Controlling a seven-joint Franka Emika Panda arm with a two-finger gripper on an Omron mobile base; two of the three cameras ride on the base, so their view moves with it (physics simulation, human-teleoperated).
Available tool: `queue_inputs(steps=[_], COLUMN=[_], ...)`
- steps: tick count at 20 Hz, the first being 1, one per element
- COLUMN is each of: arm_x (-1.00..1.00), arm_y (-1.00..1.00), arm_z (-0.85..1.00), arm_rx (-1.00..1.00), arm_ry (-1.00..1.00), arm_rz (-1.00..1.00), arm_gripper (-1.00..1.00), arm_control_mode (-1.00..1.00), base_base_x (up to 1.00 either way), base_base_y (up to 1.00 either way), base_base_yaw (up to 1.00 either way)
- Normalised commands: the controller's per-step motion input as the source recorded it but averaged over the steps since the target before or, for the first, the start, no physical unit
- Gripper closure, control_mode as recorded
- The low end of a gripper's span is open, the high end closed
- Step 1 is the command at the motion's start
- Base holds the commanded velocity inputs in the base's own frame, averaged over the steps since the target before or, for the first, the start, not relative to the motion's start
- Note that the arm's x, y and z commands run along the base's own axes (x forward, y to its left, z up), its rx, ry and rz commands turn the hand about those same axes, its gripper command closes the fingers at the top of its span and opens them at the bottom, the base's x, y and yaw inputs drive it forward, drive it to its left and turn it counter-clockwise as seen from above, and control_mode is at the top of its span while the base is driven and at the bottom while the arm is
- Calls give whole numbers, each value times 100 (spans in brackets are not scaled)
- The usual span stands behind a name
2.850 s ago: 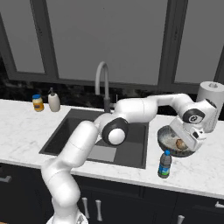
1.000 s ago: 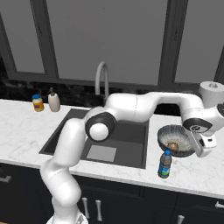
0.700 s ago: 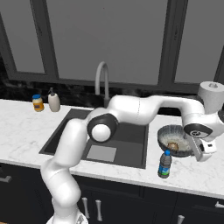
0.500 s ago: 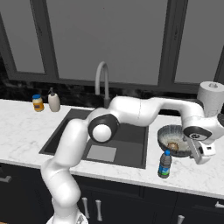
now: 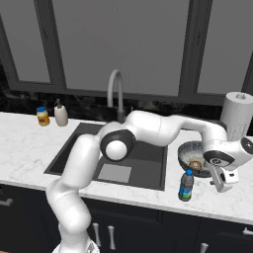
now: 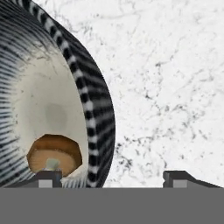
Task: Pick the mushroom from the sink and place it in the bowl. Then pick the bowl and place it in the microwave. Then close the microwave door and press the start button.
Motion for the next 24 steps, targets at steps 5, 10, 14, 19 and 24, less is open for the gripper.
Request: queue_inputs(steps=[5, 10, 14, 19, 24], arm_x=[1, 0, 0, -3, -4], arm_y=[25, 21, 13, 1, 0], arm_z=[-19, -7, 0, 22, 85], arm_rx=[0, 0, 0, 0, 0], arm_ry=[0, -3, -8, -14, -21], arm_rz=[0, 0, 0, 0, -1], arm_gripper=[100, 100, 100, 100, 100], arm_control_mode=[-100, -100, -100, -100, -100], base_base_x=[0, 0, 0, 0, 0], base_base_y=[0, 0, 0, 0, 0], base_base_yaw=[0, 0, 0, 0, 0])
